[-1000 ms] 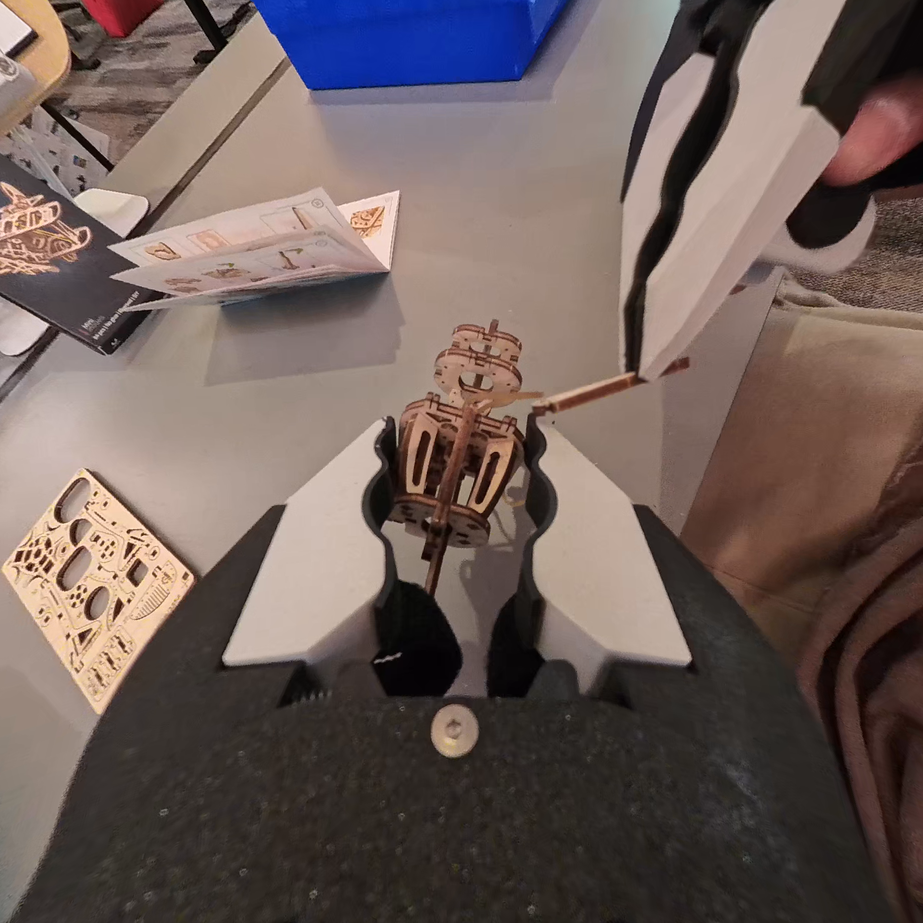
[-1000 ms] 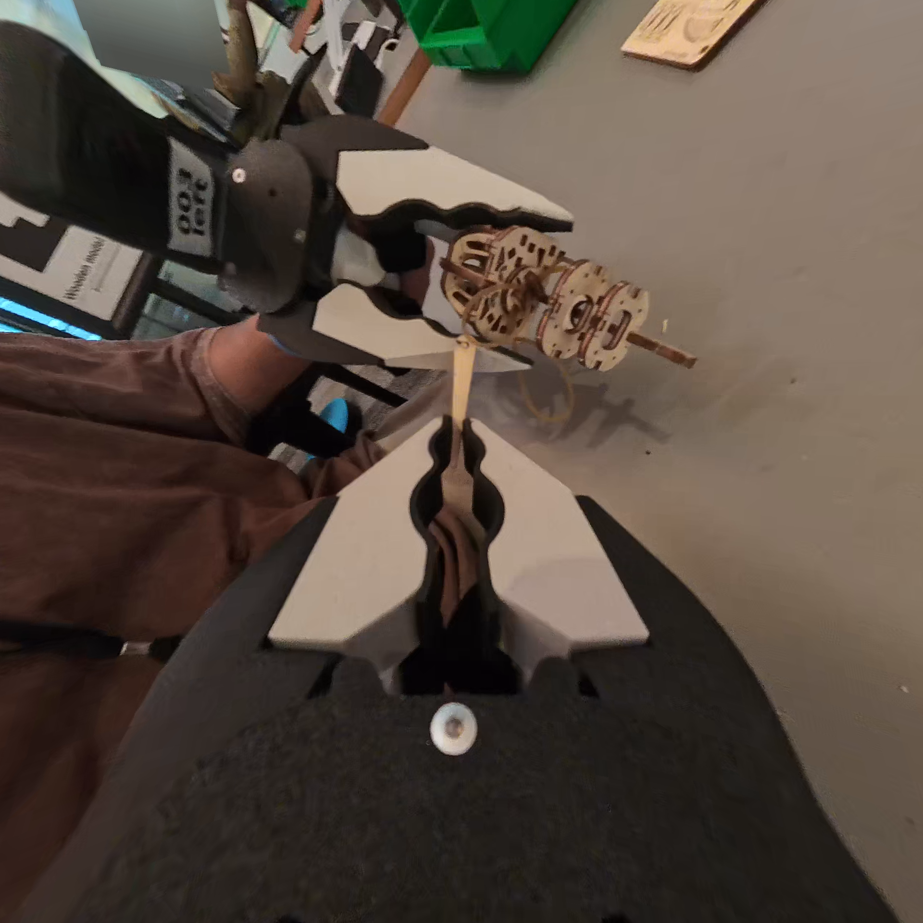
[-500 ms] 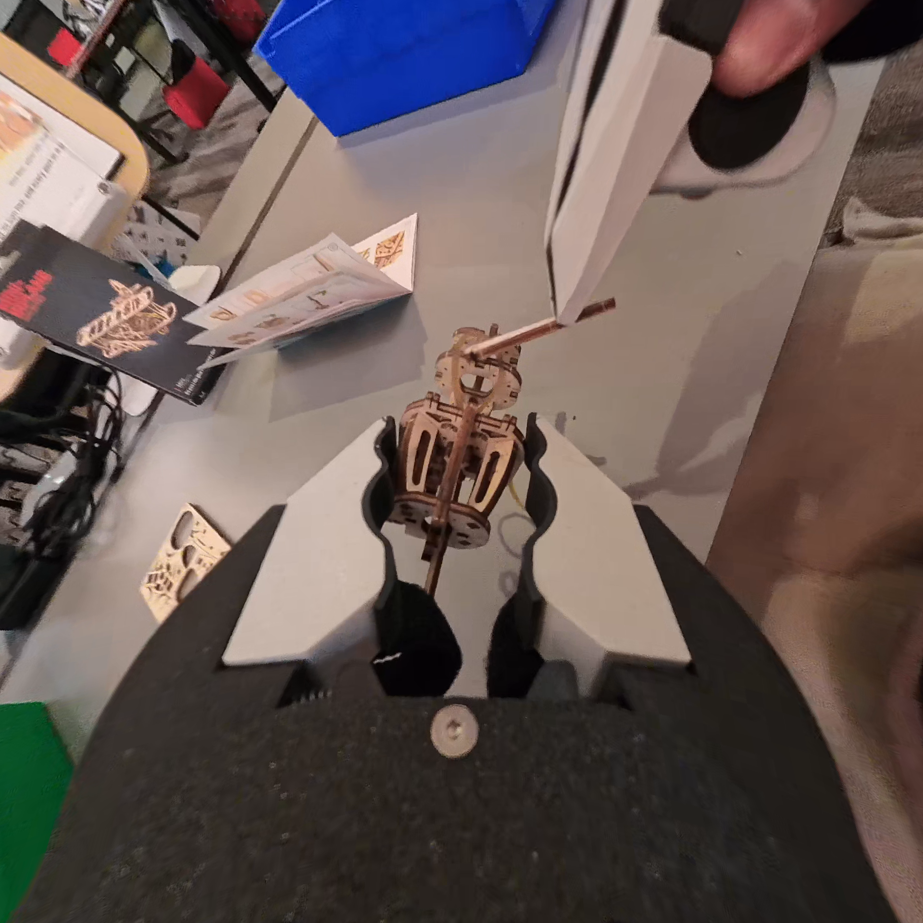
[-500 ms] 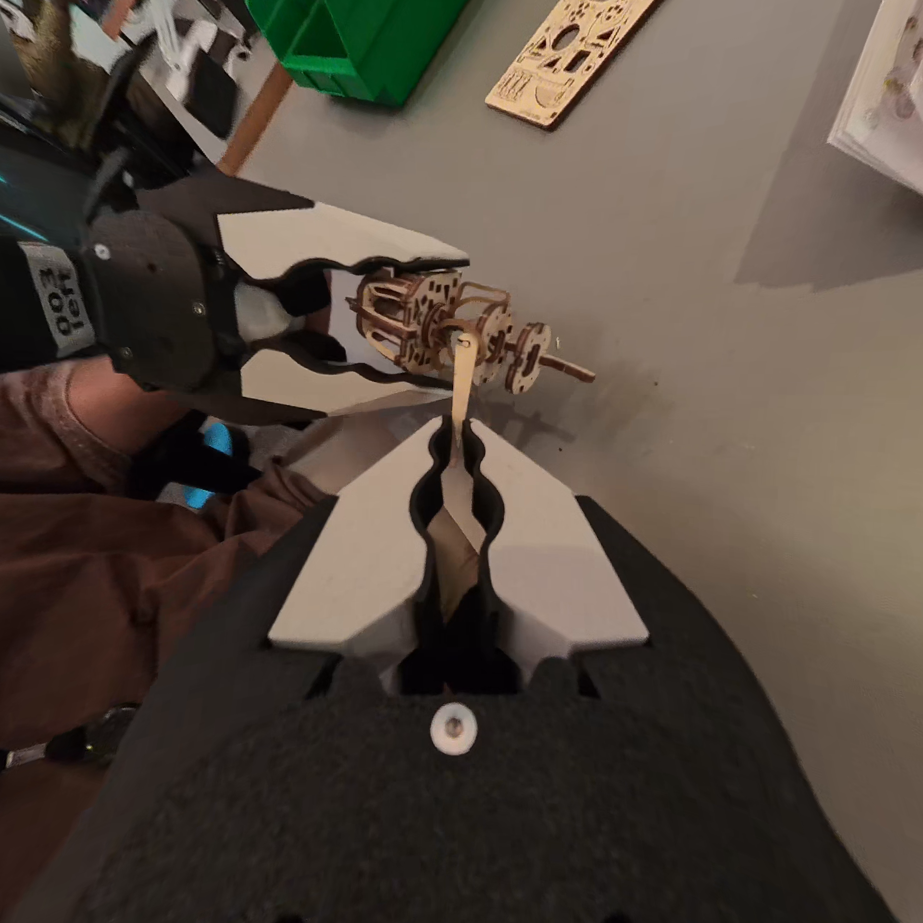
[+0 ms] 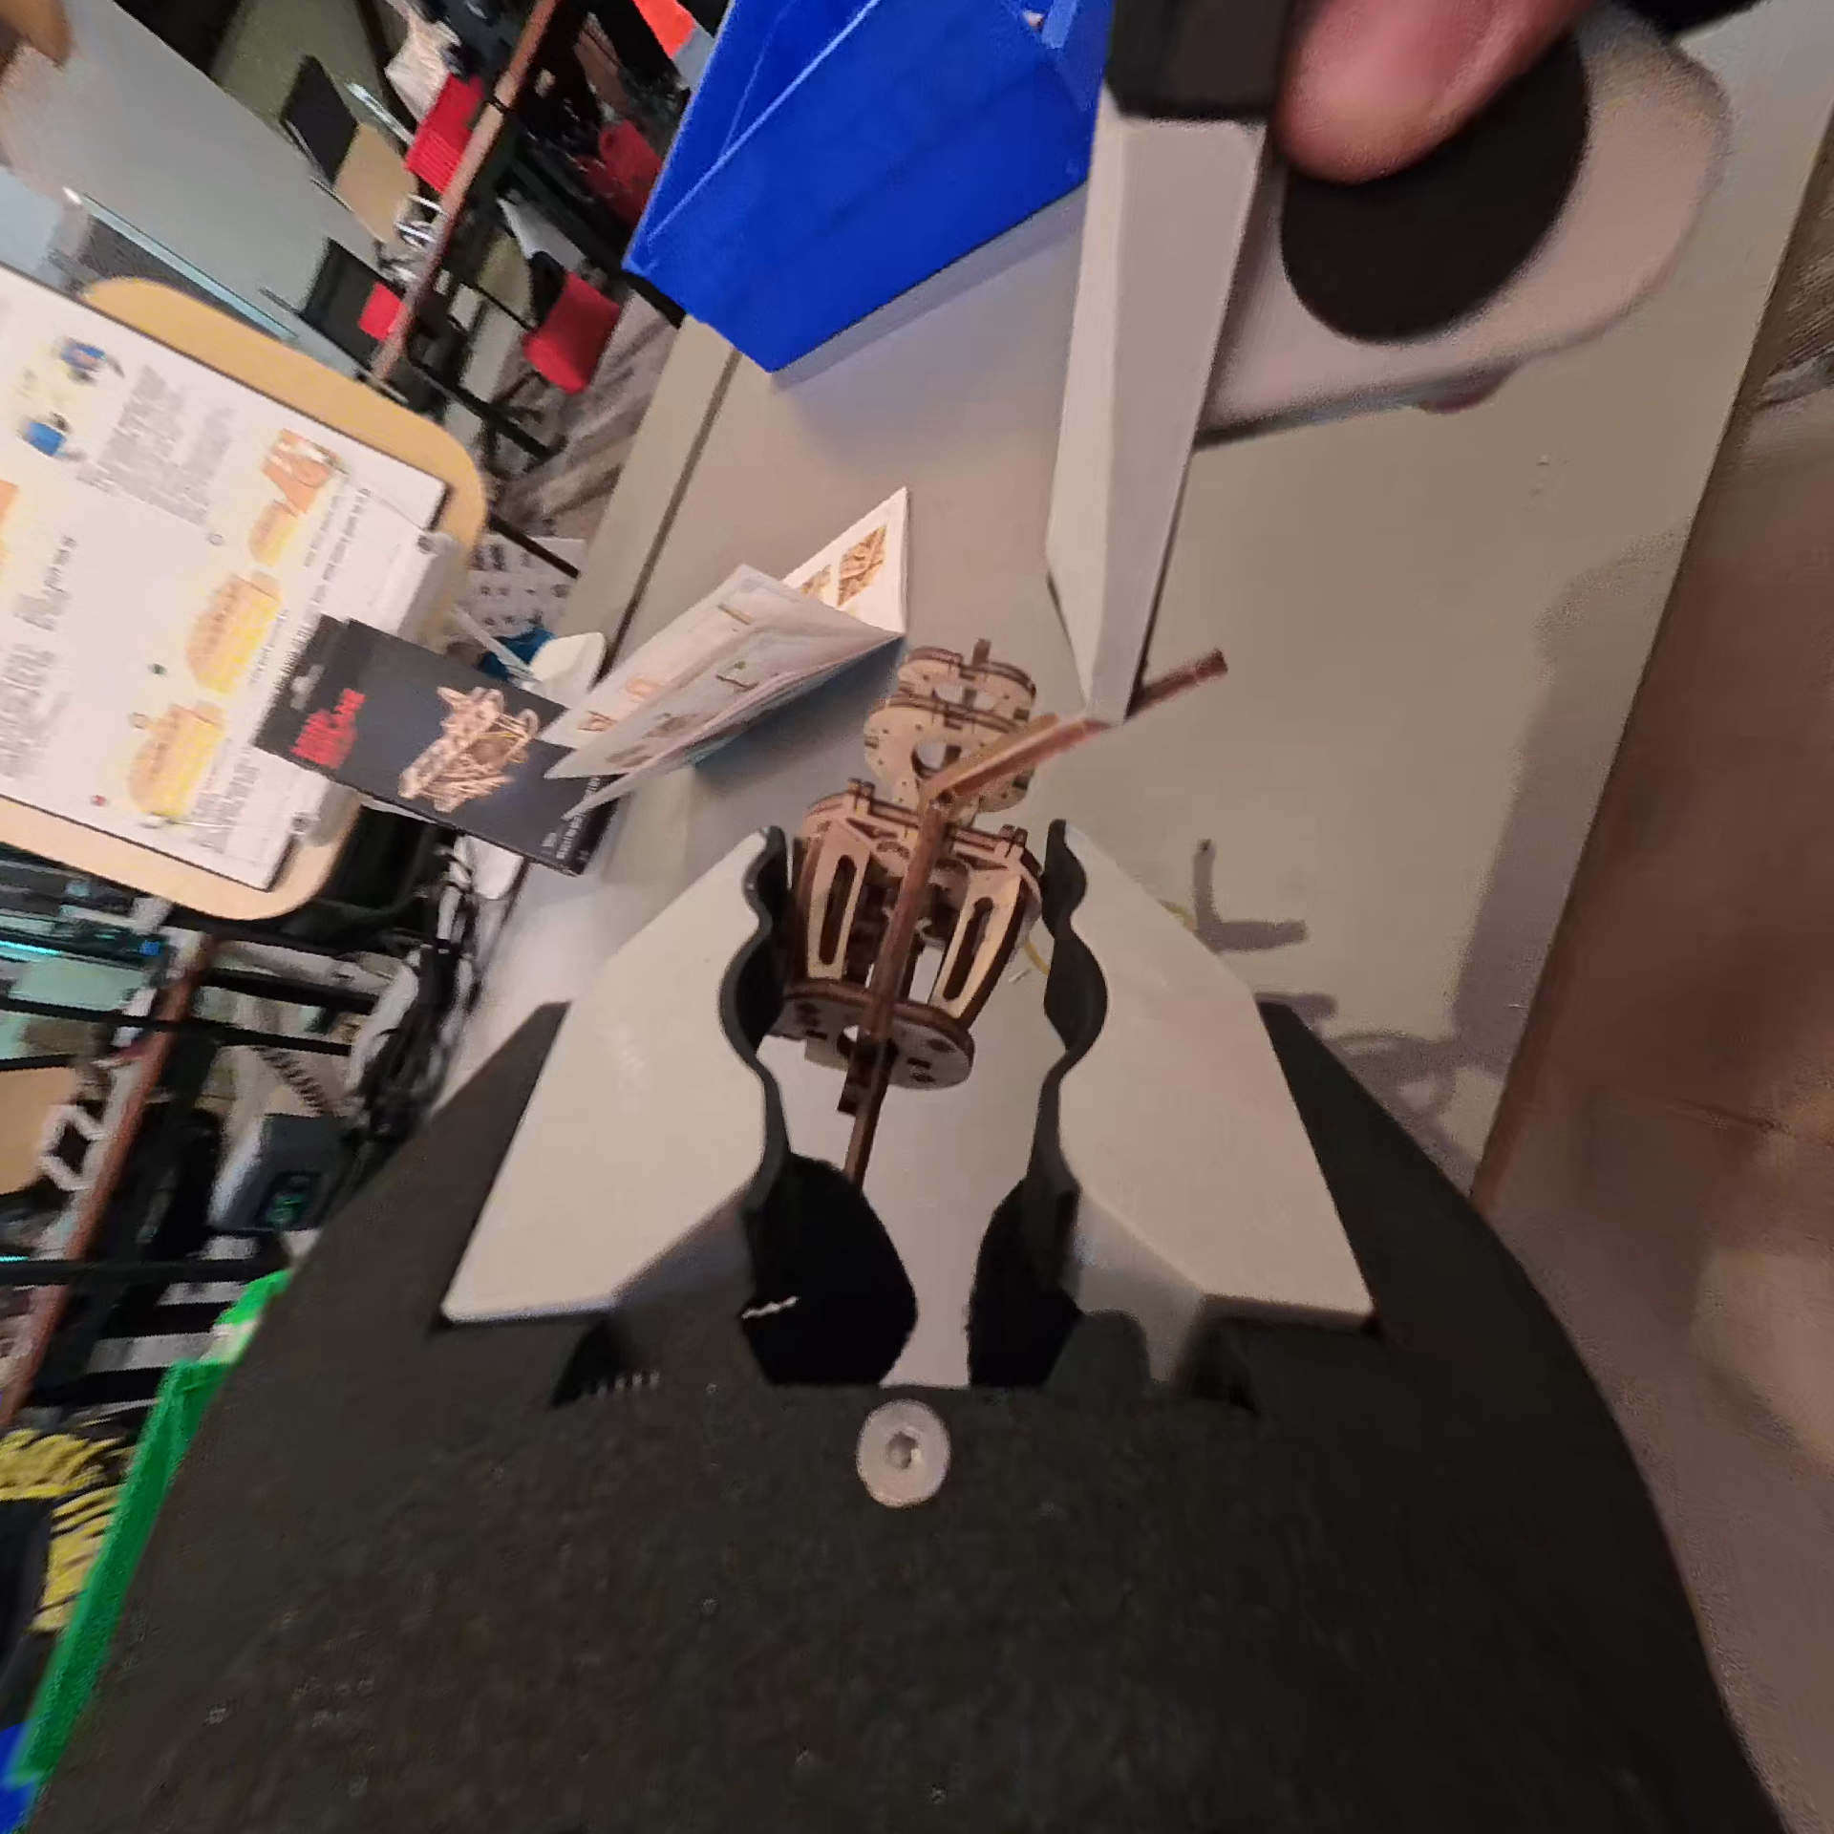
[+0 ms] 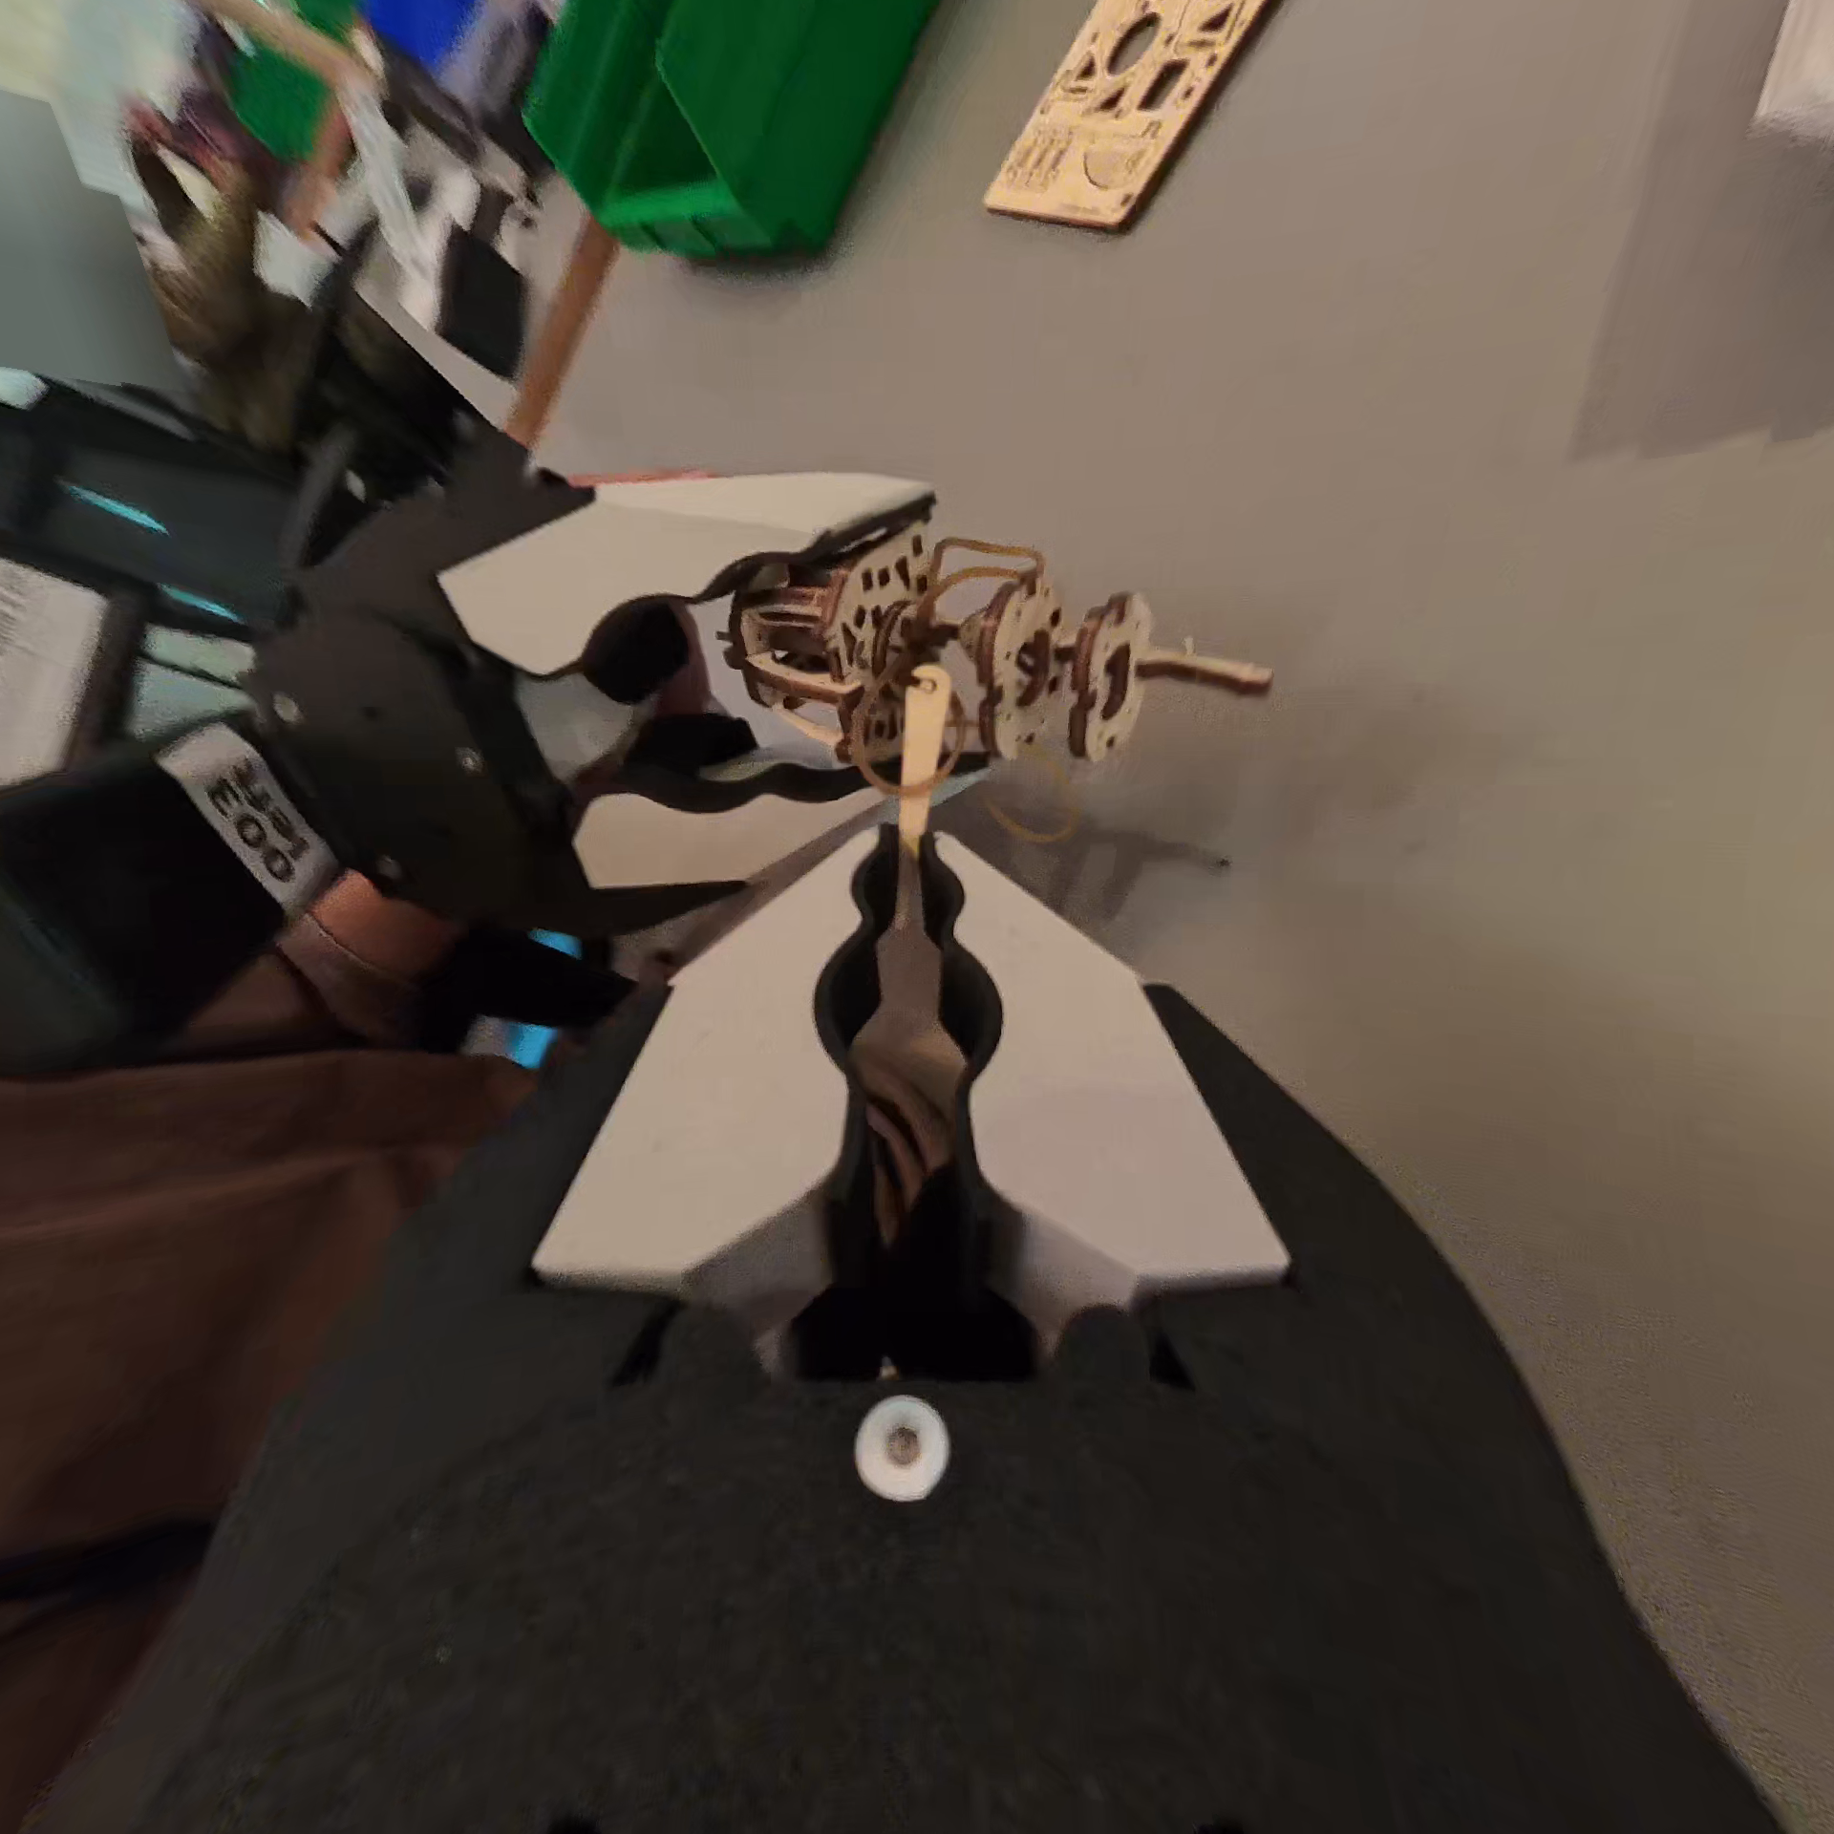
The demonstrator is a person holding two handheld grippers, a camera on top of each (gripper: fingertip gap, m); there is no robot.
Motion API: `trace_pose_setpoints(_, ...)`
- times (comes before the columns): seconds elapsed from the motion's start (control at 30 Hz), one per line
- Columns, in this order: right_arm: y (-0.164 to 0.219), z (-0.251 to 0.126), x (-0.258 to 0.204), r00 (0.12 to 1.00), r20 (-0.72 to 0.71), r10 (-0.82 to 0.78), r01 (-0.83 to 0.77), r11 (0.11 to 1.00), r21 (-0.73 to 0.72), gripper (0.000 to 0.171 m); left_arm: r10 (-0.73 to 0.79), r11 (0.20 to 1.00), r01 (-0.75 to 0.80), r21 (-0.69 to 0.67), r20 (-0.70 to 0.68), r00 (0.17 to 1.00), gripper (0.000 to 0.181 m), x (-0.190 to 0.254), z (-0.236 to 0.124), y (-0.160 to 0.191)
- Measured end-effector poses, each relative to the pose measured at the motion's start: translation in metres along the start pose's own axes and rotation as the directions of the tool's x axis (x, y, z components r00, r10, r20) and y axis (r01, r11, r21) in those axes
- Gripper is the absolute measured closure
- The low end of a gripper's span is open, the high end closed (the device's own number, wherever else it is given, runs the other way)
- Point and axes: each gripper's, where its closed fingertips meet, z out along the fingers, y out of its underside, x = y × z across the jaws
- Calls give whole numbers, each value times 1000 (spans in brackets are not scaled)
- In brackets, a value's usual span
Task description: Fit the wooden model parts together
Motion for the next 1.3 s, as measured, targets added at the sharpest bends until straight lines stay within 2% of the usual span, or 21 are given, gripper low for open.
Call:
trace_pose_setpoints(0.1, 2, 5, -5, 990, 89, 113, -124, 985, 123, 168, 74, 997, -73, -13, 55, 996, 132, -1, -2, -3)
trace_pose_setpoints(0.23, -4, 3, -11, 920, 277, 277, -349, 899, 263, 168, 165, 986, -162, -34, 121, 979, 132, -3, -4, -7)
trace_pose_setpoints(0.4, -10, -3, -10, 769, 492, 409, -604, 717, 348, 168, 233, 973, -231, -28, 156, 960, 131, -1, -8, -16)
trace_pose_setpoints(0.57, -5, -5, -5, 645, 602, 471, -749, 545, 376, 169, 258, 966, -255, -40, 184, 948, 132, 0, -9, -20)
trace_pose_setpoints(0.63, -5, -9, -5, 602, 651, 462, -785, 492, 377, 169, 271, 962, -269, -39, 187, 944, 132, 2, -9, -21)
trace_pose_setpoints(0.87, -11, -11, -4, 549, 725, 416, -829, 379, 410, 169, 274, 962, -270, -46, 211, 938, 132, 1, -9, -24)
trace_pose_setpoints(1.1, -18, -4, -6, 529, 754, 389, -844, 337, 418, 169, 199, 979, -185, -81, 223, 954, 132, -6, -7, -18)
trace_pose_setpoints(1.3, -24, -2, -5, 511, 765, 391, -858, 285, 428, 169, 197, 979, -175, -106, 248, 949, 131, -9, -5, -17)
